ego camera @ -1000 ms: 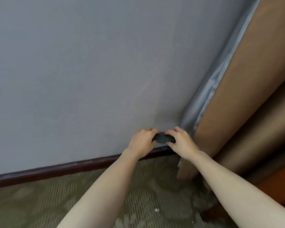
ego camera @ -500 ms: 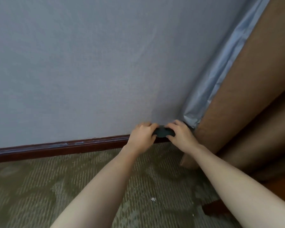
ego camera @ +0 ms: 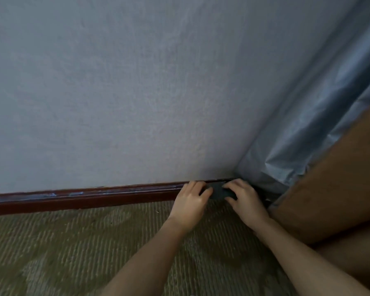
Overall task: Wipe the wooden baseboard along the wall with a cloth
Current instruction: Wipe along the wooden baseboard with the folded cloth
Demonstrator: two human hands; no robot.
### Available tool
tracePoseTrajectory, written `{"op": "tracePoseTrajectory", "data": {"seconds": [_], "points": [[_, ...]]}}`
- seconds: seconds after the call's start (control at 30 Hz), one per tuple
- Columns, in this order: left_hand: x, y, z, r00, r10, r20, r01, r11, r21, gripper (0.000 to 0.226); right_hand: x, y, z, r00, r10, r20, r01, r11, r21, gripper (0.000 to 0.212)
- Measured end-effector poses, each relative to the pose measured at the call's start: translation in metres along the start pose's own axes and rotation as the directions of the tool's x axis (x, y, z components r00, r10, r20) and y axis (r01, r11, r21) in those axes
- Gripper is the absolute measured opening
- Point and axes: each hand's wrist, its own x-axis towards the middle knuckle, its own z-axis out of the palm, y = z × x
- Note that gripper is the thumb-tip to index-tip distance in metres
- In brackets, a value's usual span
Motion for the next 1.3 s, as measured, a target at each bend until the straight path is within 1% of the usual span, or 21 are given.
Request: {"op": "tracePoseTrajectory", "data": {"seconds": [0.1,0.2,0.37,0.47,0.57,0.67,0.73,0.83,0.9,0.97,1.0,1.07,1.17,1.23,1.3], "points": [[0.001,-0.001,0.017,1.0,0.004,0.006,-0.004,1.0,0.025,0.052,0.004,0.011,0.009,1.0,0.01,0.02,-0.009,0.999,-0.034,0.033],[0.008,-0.001,0.031,1.0,0.018,-0.003,-0.018,0.999,0.033,0.056,0.006,0.02,0.014,1.0,0.025,-0.013,-0.025,0.999,-0.048,0.031],[0.023,0.0,0.046,0.995,0.045,-0.088,-0.043,0.999,0.03,0.045,0.016,0.034,0.022,0.998,0.036,-0.059,-0.04,0.997,-0.067,0.029],[0.029,-0.005,0.052,0.991,0.044,-0.123,-0.04,0.998,0.038,0.039,0.022,0.036,0.025,0.996,0.008,-0.084,-0.013,0.998,-0.058,0.03],[0.032,-0.01,0.058,0.985,0.096,-0.144,-0.082,0.992,0.099,0.022,0.026,0.036,0.03,0.992,-0.024,-0.123,0.019,0.999,-0.044,0.031],[0.034,-0.013,0.059,0.985,0.119,-0.124,-0.1,0.983,0.154,0.035,0.028,0.033,0.034,0.984,-0.029,-0.175,0.019,0.998,-0.054,0.029],[0.034,-0.015,0.059,0.984,0.137,-0.116,-0.115,0.977,0.181,0.035,0.027,0.031,0.036,0.977,-0.043,-0.209,0.026,0.996,-0.082,0.03],[0.03,-0.017,0.058,0.977,0.168,-0.13,-0.141,0.971,0.195,0.032,0.025,0.028,0.04,0.968,-0.114,-0.224,0.085,0.987,-0.137,0.03],[0.029,-0.016,0.059,0.977,0.164,-0.136,-0.139,0.975,0.173,0.03,0.025,0.032,0.039,0.967,-0.144,-0.21,0.114,0.982,-0.148,0.028],[0.031,-0.01,0.064,0.977,0.17,-0.127,-0.148,0.975,0.167,0.018,0.025,0.04,0.036,0.97,-0.143,-0.196,0.109,0.979,-0.175,0.029],[0.033,-0.007,0.066,0.98,0.162,-0.117,-0.143,0.978,0.153,0.017,0.024,0.045,0.034,0.972,-0.135,-0.191,0.099,0.978,-0.186,0.031],[0.037,-0.001,0.071,0.984,0.139,-0.107,-0.126,0.985,0.119,0.026,0.023,0.051,0.033,0.974,-0.119,-0.193,0.081,0.978,-0.192,0.032],[0.038,-0.002,0.071,0.983,0.146,-0.109,-0.126,0.977,0.172,0.016,0.024,0.049,0.038,0.97,-0.104,-0.22,0.061,0.979,-0.194,0.033],[0.031,-0.009,0.068,0.987,0.112,-0.115,-0.09,0.98,0.178,0.029,0.023,0.042,0.045,0.963,-0.131,-0.234,0.084,0.976,-0.201,0.034],[0.025,-0.012,0.066,0.989,0.081,-0.121,-0.057,0.981,0.186,0.032,0.023,0.038,0.049,0.96,-0.156,-0.232,0.11,0.974,-0.2,0.036]]}}
